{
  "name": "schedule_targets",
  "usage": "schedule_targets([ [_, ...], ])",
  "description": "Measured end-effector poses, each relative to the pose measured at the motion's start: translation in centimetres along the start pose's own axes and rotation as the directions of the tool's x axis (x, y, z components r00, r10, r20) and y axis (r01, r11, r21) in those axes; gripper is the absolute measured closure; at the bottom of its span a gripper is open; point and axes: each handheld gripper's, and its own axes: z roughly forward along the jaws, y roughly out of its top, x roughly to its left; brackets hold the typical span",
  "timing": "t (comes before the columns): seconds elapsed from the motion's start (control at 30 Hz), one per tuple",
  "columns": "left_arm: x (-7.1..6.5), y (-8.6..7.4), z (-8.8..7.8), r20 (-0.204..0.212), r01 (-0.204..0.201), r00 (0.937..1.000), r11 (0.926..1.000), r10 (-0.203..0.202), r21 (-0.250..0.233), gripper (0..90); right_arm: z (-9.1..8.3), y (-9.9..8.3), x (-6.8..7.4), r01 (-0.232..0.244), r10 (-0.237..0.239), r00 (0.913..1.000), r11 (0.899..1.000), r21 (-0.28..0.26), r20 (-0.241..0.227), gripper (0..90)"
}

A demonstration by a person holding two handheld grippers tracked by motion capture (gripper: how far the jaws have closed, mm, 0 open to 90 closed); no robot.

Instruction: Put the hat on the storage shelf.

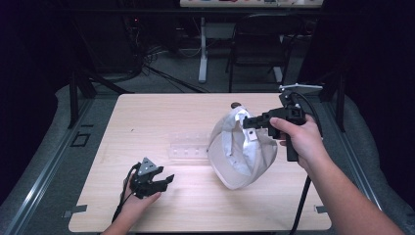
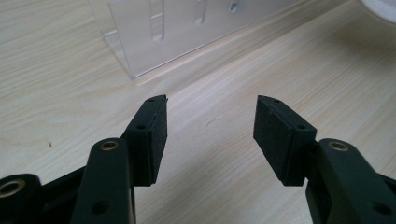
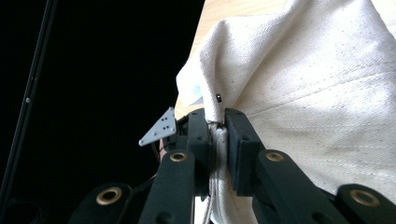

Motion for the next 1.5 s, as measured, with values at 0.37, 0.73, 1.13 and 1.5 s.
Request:
schedule_targets([
  [0.37,-0.7,0.7,-0.3,0.003,-0.031,0.9995,0.9989,0.031,-0.036,44.7,0.5,1.4,0.6,0.000,-0.001,0.9993,0.999,-0.043,-0.036,81.6],
  [0.73,-3.4,2.7,-0.8,0.054,-0.089,0.9940,0.9900,0.096,-0.109,43.7,2.1,3.1,1.1,0.005,-0.010,0.9980,0.996,-0.086,-0.062,81.5],
  [1.13,-5.6,4.7,0.5,0.068,-0.130,0.9878,0.9829,0.140,-0.130,42.1,3.4,4.1,1.0,-0.018,0.012,0.9979,0.994,-0.104,-0.064,81.5],
  [1.5,-9.3,7.5,2.8,0.065,-0.163,0.9827,0.9770,0.173,-0.138,42.1,3.9,5.1,1.0,-0.037,0.029,0.9979,0.989,-0.144,-0.057,81.5],
])
